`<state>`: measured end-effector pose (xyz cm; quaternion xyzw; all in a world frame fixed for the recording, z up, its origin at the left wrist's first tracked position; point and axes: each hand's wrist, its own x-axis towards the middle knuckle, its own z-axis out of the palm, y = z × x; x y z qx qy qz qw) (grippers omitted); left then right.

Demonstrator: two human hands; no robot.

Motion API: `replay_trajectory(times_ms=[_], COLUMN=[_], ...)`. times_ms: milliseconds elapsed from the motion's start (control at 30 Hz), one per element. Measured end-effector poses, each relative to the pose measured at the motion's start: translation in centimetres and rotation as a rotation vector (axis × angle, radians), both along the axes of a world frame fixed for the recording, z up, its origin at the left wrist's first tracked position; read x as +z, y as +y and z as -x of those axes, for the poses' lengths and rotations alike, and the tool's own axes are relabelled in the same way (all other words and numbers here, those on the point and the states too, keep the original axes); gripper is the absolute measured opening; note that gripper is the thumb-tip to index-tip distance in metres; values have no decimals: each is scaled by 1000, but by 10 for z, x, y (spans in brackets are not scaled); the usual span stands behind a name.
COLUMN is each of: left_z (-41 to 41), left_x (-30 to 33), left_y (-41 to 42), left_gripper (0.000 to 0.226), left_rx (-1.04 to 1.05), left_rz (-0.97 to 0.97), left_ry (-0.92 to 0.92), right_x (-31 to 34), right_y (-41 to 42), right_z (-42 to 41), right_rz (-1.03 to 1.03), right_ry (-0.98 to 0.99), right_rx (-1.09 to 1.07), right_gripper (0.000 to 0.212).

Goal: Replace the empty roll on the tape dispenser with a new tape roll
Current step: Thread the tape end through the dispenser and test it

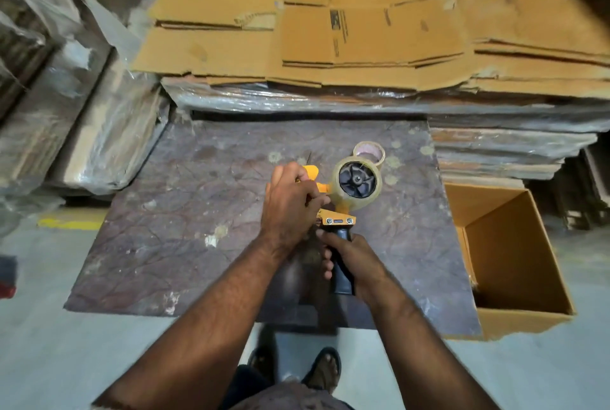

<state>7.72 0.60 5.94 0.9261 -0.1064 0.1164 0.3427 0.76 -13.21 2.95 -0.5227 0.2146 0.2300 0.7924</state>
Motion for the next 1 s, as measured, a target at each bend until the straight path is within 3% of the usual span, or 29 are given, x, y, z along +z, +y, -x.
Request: replay_trajectory(times_ms=[267,667,833,1000], left_z=[-16,-33,-35,-33], left_x=[34,62,64,68], left_y=[32,99,120,136], left_gripper=[17,18,11,5], left_rx=[55,-49,-108,-160], left_rz=[115,203,272,443], left_ry=[-65,73,42,226], right_x=[58,96,101,102], right_y=[20,65,81,84], right_z=[-26,-45,-51,-44], right_rz=[79,136,68,93], right_ry=[-28,59,101,99], right_rx=[-16,-66,-155,-183], right_gripper=[22,31,27,28])
